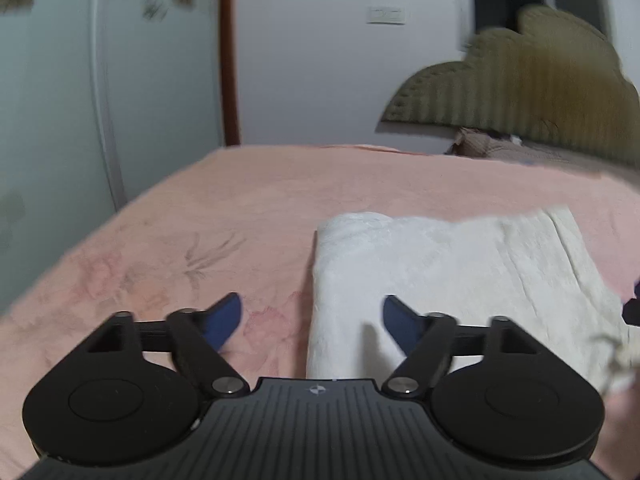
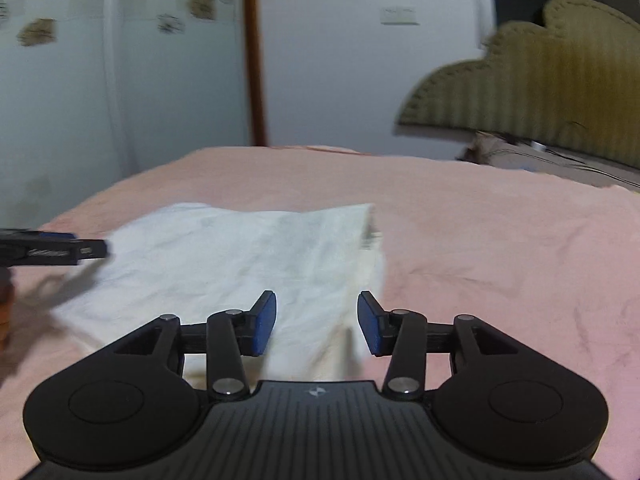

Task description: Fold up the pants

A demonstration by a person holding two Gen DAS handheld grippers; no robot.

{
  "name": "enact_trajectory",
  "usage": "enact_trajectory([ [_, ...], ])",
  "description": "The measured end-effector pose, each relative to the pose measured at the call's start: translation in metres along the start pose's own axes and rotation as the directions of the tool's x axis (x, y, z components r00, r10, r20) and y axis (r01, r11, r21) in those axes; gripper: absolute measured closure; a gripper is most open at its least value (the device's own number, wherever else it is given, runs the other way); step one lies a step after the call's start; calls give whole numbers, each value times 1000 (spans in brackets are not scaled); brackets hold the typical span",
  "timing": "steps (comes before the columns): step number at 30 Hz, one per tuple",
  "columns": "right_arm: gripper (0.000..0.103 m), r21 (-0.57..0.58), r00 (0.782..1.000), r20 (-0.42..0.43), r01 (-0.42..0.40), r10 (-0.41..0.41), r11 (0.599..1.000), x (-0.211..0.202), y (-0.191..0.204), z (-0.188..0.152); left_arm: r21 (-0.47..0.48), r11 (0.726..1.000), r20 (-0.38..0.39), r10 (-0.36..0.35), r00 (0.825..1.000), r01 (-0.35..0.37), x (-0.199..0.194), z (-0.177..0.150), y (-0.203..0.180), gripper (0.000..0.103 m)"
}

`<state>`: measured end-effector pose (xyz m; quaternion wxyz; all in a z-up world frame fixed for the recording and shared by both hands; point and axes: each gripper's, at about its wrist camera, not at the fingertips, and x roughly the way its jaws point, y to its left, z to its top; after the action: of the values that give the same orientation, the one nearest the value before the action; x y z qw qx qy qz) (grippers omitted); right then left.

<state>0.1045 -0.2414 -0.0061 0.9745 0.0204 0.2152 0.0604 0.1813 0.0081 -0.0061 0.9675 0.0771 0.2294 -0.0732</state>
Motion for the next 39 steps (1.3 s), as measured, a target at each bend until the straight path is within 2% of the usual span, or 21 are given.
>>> enact_trajectory([
  [2, 58, -103, 998, -54, 31, -36, 994, 5, 16, -10, 136, 990, -22, 51, 998, -47, 3, -8, -15, 12],
  [3, 51, -142, 992, -91, 74, -88, 987, 11, 19, -15, 187, 980, -24, 74, 997, -68, 5, -12, -20, 12],
  [5, 44, -61, 991, -95, 86, -92, 994, 12, 9, -20, 223, 970, -13, 106, 994, -100, -3, -14, -19, 14],
  [7, 44, 24, 991, -72, 111, -109, 994, -3, 6, -20, 199, 974, -10, 117, 993, -113, -20, -12, -14, 14],
  [9, 44, 15, 994, -31, 106, -106, 994, -21, 17, -24, 145, 987, -3, 69, 998, -67, -44, -13, -9, 12],
  [11, 43, 39, 998, -26, 59, -58, 997, -35, 28, -31, 109, 994, -16, 15, 1000, -13, -59, -16, -11, 6],
  [17, 42, 119, 996, -40, -74, 79, 990, -58, 61, -49, 40, 995, -46, -91, 995, 93, -82, -32, -32, 5],
  [22, 25, 137, 994, -78, -62, 73, 989, -79, 79, -43, -39, 992, -87, -120, 989, 117, -83, -42, -33, 4],
  [24, 23, 202, 987, -82, -117, 136, 972, -93, 82, -32, -52, 992, -97, -115, 989, 111, -79, -46, -33, 2],
  [25, 21, 277, 972, -58, -205, 230, 939, -100, 81, -26, -52, 994, -106, -104, 989, 99, -76, -47, -34, 2],
  [26, 13, 345, 943, -12, -308, 332, 887, -106, 77, -22, -53, 995, -118, -94, 989, 89, -72, -48, -34, 2],
  [27, 0, 404, 898, 52, -418, 436, 813, -110, 73, -19, -56, 995, -130, -89, 988, 82, -72, -51, -34, 2],
  [28, 0, 435, 858, 108, -495, 502, 752, -111, 71, -18, -61, 995, -136, -90, 987, 82, -70, -53, -33, 2],
  [29, 0, 441, 837, 137, -530, 530, 724, -109, 70, -17, -65, 995, -141, -89, 986, 80, -68, -55, -33, 2],
  [30, 0, 429, 853, 124, -507, 507, 748, -104, 71, -17, -68, 995, -145, -82, 986, 73, -65, -56, -32, 3],
  [31, 0, 407, 907, 66, -406, 416, 818, -97, 74, -17, -69, 996, -149, -74, 986, 65, -63, -58, -32, 3],
  [32, 0, 373, 959, -8, -261, 284, 891, -88, 79, -20, -69, 996, -152, -68, 986, 58, -62, -59, -32, 3],
  [33, 0, 318, 988, -81, -101, 133, 943, -75, 85, -24, -69, 996, -153, -65, 986, 55, -61, -59, -32, 3],
  [34, 0, 258, 993, -112, 0, 30, 966, -65, 89, -29, -67, 996, -152, -63, 986, 53, -60, -60, -33, 2],
  [35, 0, 219, 994, -111, 44, -20, 975, -57, 91, -34, -64, 997, -150, -60, 987, 51, -60, -60, -33, 2],
  [39, 0, 200, 994, -89, 87, -70, 976, -40, 93, -46, -48, 998, -143, -48, 989, 41, -58, -62, -38, 2],
])
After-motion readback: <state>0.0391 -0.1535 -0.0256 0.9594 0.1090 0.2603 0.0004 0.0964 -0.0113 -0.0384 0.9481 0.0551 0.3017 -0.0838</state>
